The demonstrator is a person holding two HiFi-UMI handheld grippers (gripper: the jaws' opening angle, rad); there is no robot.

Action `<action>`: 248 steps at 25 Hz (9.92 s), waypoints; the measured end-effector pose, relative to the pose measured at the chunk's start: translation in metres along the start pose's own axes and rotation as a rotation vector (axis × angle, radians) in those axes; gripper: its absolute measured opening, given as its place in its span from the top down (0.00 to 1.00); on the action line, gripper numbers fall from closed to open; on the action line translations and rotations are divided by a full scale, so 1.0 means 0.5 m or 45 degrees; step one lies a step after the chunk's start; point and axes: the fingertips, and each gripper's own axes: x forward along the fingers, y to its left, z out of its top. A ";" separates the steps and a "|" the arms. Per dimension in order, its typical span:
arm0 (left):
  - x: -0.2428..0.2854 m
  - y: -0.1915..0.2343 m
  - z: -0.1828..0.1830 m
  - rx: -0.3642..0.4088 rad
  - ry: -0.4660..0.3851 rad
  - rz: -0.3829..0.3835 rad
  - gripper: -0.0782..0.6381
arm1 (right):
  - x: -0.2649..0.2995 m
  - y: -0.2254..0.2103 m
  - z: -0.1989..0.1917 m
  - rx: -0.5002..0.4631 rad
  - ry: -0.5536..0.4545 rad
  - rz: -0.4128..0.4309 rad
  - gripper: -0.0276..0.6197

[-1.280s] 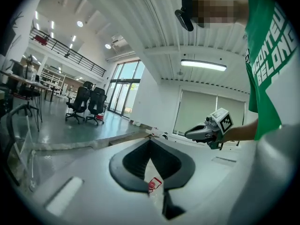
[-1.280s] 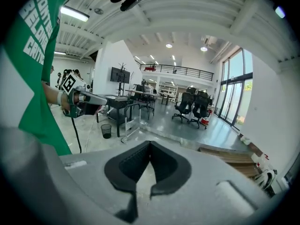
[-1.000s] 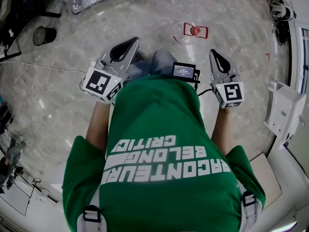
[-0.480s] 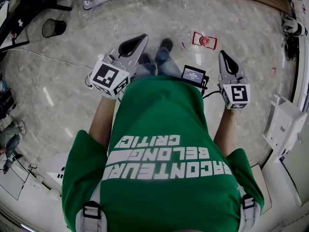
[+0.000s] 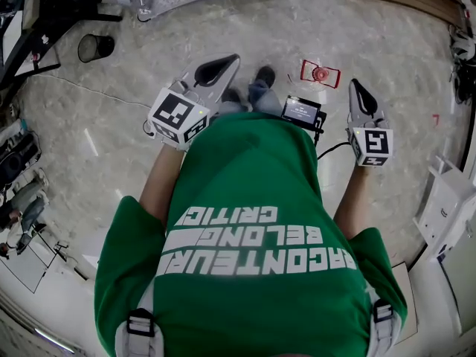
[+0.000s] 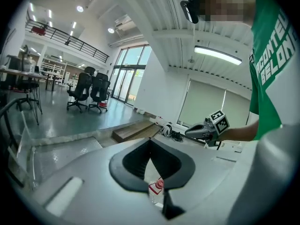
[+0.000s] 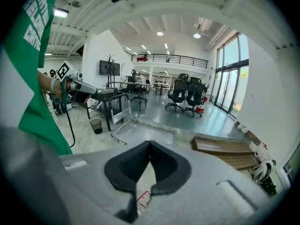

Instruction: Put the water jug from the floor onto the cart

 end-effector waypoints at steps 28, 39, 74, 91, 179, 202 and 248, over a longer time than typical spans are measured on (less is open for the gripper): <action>0.297 -0.073 -0.286 0.052 0.389 -0.399 0.87 | 0.297 -0.032 -0.526 0.244 0.400 -0.060 0.97; 0.490 -0.131 -0.488 0.114 0.461 -0.711 0.87 | 0.462 0.002 -0.820 0.373 0.533 -0.126 0.64; 0.445 -0.066 -0.488 0.149 0.483 -0.743 0.87 | 0.454 0.052 -0.818 0.572 0.587 -0.236 0.49; 0.322 -0.013 -0.079 0.169 0.178 -0.572 0.87 | 0.299 -0.110 -0.198 0.343 0.286 -0.227 0.49; 0.313 0.819 0.314 -0.035 -0.121 0.349 0.87 | 1.201 -0.108 0.584 -0.329 0.095 0.555 0.49; 0.275 0.993 0.268 -0.162 -0.059 0.271 0.87 | 1.465 0.036 0.528 -0.341 0.296 0.560 0.49; 0.390 1.083 0.153 -0.271 0.099 0.086 0.87 | 1.780 0.169 0.290 -0.388 0.600 0.595 0.49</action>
